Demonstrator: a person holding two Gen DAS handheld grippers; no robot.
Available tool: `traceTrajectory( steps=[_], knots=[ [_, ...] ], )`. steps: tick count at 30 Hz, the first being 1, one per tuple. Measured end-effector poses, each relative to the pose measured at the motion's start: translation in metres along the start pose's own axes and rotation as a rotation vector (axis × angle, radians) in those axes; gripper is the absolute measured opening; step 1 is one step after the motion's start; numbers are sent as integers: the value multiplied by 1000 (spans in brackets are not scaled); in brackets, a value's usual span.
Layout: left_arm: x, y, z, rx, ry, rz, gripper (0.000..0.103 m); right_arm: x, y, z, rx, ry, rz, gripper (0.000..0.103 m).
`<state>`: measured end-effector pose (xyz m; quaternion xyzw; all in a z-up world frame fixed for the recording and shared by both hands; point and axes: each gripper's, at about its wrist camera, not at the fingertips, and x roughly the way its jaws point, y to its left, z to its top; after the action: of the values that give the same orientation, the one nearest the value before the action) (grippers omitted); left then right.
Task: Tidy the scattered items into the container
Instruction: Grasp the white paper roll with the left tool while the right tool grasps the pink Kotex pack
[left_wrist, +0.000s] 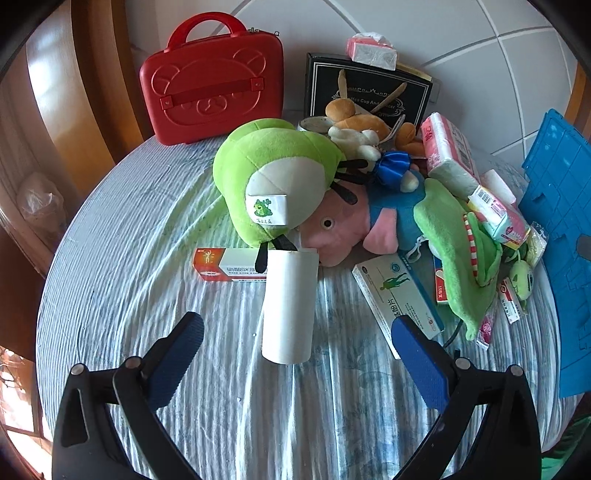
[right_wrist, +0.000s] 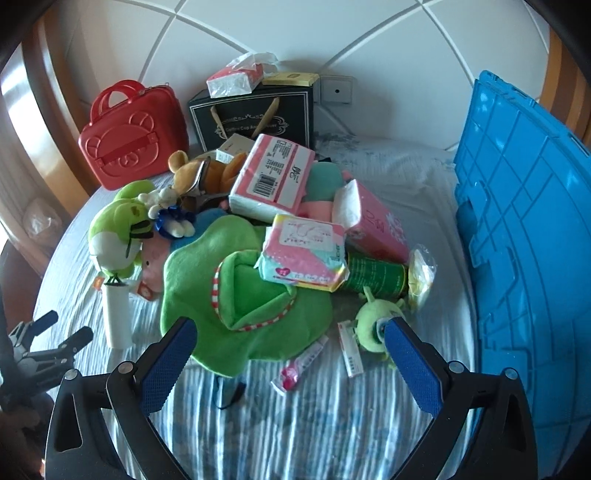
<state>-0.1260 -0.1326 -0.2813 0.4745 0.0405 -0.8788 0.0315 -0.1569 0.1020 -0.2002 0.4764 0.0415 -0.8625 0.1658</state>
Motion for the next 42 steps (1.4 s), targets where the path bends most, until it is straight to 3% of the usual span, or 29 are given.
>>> traceTrajectory(
  steps=[9,21,23,26,28,29,30,42],
  knots=[
    [56,5,-2,4,51,13,103,63,-7,23,5,46,-36,103],
    [88,0,-4,16,63,1,102,123,-12,37,5,91,-69,103],
    [92,-5,-3,34,67,0,95,129,-12,38,11,95,-68,103],
    [100,-9,-4,52,89,-9,73,136,-13,39,15,103,-64,103],
    [102,-11,-4,65,98,4,60,138,-12,39,17,111,-39,93],
    [102,-12,-4,68,99,11,53,140,-12,39,15,119,-32,83],
    [101,-11,-4,64,100,4,48,140,-12,38,15,123,-26,82],
    [81,-3,-7,44,86,-23,47,115,-2,30,-6,102,-15,79]
  ],
)
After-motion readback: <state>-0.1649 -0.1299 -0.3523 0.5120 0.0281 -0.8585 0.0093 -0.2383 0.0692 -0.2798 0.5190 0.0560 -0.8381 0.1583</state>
